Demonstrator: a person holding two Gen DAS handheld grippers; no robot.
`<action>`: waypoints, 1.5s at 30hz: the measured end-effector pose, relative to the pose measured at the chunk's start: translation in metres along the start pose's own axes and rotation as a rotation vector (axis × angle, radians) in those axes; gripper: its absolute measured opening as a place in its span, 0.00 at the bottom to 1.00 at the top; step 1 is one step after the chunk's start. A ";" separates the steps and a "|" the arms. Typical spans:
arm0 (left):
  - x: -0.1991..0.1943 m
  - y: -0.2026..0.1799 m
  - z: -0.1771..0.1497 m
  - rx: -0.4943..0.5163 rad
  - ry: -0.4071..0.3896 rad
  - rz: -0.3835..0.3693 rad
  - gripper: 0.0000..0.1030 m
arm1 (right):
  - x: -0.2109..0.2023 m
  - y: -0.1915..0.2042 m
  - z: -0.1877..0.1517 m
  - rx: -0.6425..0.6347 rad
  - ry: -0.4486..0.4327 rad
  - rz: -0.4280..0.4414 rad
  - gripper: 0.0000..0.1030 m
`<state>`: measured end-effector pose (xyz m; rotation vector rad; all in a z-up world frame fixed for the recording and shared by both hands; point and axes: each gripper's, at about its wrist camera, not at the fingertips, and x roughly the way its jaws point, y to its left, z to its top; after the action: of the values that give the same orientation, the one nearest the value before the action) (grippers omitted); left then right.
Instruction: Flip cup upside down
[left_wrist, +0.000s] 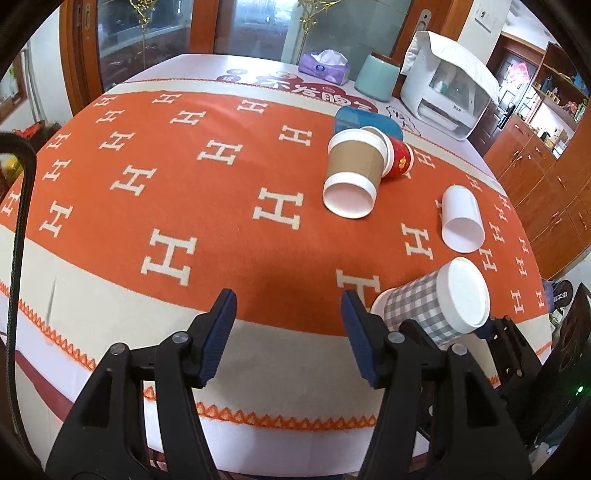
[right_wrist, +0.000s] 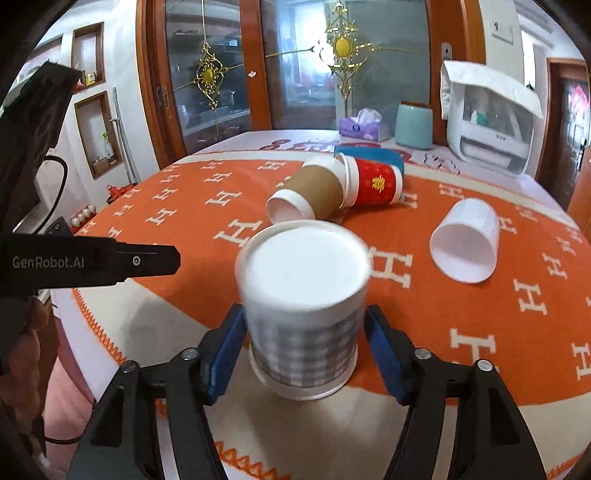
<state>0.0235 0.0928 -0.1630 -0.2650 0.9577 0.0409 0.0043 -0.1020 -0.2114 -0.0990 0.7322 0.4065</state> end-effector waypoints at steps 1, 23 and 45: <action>0.000 0.000 -0.001 -0.001 -0.001 0.006 0.59 | -0.001 -0.001 -0.001 0.011 0.000 0.003 0.72; -0.046 -0.026 -0.003 0.091 -0.065 0.040 0.67 | -0.098 -0.027 0.028 0.150 0.031 -0.010 0.82; -0.136 -0.092 0.028 0.218 -0.198 0.044 0.67 | -0.195 -0.031 0.090 0.203 -0.043 -0.085 0.82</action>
<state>-0.0182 0.0218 -0.0183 -0.0373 0.7634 0.0021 -0.0573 -0.1740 -0.0157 0.0693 0.7208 0.2512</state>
